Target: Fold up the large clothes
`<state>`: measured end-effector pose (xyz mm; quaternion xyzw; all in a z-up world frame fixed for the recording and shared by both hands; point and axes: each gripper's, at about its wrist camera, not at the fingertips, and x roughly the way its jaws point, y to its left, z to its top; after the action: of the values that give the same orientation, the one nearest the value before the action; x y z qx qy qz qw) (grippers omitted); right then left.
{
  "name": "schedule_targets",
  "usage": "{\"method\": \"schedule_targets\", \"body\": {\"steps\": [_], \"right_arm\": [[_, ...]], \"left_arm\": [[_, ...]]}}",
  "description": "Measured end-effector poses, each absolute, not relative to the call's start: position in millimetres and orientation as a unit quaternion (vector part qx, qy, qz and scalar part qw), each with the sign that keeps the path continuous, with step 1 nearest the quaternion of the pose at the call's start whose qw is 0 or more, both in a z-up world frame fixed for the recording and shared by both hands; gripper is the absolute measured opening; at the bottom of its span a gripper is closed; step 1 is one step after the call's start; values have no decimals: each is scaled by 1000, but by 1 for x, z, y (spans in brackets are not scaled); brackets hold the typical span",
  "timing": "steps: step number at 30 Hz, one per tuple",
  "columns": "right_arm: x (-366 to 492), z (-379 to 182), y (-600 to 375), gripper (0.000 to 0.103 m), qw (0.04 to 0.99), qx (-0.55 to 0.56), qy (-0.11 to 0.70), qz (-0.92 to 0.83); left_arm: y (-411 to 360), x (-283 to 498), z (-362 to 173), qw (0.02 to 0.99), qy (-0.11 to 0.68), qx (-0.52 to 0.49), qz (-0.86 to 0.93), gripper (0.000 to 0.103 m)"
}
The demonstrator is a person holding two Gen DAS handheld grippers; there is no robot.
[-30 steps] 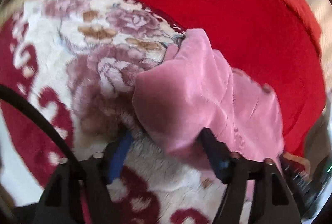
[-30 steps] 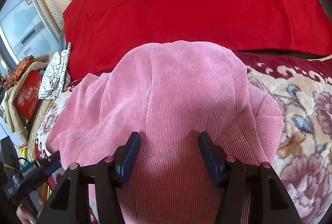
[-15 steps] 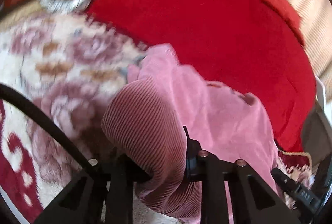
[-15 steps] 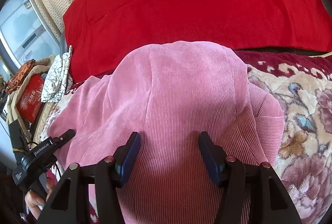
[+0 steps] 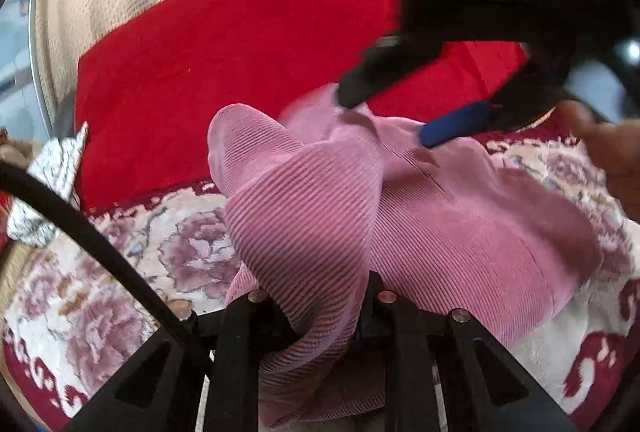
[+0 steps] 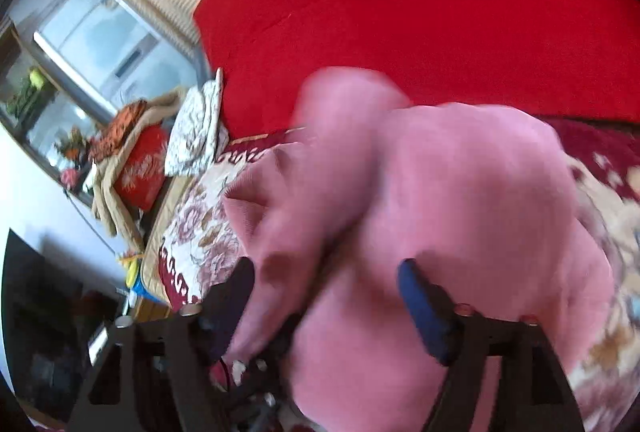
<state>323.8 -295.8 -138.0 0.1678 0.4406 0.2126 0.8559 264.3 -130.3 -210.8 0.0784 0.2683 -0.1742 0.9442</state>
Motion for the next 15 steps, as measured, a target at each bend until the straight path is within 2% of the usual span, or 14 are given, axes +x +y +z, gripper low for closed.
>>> {"method": "schedule_targets", "body": {"steps": [9, 15], "right_arm": [[415, -146, -236, 82, 788, 167, 534, 256], [422, -136, -186, 83, 783, 66, 550, 282]], "left_arm": [[-136, 258, -210, 945, 261, 91, -175, 20], [-136, 254, -208, 946, 254, 97, -176, 20]]}}
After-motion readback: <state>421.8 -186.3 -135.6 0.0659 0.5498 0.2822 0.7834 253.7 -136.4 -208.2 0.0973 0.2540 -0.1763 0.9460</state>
